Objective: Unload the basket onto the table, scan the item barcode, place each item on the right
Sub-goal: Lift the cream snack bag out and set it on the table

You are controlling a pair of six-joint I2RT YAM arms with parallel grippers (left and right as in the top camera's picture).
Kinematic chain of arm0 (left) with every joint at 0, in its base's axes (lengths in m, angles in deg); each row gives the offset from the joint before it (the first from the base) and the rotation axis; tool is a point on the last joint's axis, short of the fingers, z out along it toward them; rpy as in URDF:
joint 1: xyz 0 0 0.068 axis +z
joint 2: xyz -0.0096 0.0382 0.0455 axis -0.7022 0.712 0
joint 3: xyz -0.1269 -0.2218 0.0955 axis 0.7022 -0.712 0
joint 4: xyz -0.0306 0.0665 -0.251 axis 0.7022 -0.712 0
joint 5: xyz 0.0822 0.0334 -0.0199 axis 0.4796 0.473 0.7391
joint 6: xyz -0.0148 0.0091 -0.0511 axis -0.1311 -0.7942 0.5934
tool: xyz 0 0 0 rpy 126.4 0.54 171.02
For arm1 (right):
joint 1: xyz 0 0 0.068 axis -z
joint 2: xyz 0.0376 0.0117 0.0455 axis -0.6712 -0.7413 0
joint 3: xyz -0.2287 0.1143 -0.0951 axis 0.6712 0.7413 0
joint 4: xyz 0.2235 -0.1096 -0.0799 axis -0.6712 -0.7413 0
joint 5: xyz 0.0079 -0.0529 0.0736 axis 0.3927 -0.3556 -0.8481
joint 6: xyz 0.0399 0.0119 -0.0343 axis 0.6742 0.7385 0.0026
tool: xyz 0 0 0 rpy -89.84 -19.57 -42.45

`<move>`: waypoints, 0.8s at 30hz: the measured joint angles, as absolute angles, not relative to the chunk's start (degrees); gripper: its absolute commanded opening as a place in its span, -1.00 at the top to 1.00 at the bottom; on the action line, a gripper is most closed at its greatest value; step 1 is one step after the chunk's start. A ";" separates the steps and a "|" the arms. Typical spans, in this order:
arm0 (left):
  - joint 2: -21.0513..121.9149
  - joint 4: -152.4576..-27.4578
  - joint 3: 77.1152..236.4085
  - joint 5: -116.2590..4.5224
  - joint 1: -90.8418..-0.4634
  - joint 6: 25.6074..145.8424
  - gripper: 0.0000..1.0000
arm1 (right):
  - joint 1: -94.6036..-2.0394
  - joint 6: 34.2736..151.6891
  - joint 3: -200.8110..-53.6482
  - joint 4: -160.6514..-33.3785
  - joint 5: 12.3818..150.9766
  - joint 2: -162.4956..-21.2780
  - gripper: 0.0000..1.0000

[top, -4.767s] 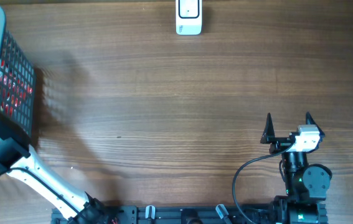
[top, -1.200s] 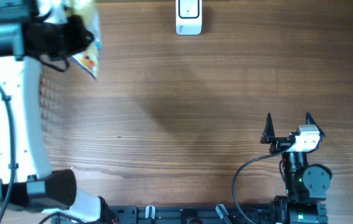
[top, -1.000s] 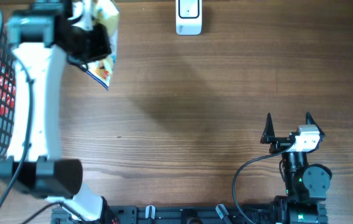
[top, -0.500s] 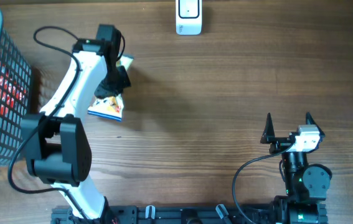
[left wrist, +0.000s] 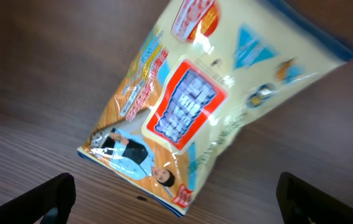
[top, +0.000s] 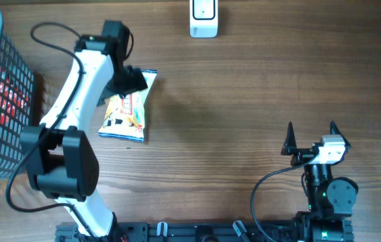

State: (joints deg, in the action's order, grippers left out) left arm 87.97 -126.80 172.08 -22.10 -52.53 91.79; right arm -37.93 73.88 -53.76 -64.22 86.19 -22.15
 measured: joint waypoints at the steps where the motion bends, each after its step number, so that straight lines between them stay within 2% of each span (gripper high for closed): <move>1: 87.97 -127.69 174.42 -22.08 -52.53 91.59 -1.00 | -37.93 73.88 -53.76 -64.22 86.19 -22.15 -0.99; 5: 87.58 -130.82 186.73 -21.66 -52.53 91.31 -1.00 | -37.93 73.86 -53.76 -64.22 86.19 -22.15 -1.00; 12: 80.96 -129.57 198.62 -16.33 -50.03 90.72 -1.00 | -37.93 73.86 -53.76 -64.22 86.19 -22.15 -0.99; 16: 75.40 -127.85 199.89 -12.79 -43.91 90.72 -1.00 | -37.93 73.86 -53.76 -64.22 86.19 -22.15 -0.99; 18: 73.22 -127.69 200.26 -11.32 -38.04 90.72 -1.00 | -37.93 73.86 -53.76 -64.22 86.19 -22.15 -0.99; 24: 73.59 -127.63 200.41 -9.93 -24.40 90.72 -1.00 | -37.93 73.86 -53.76 -64.22 86.19 -22.15 -1.00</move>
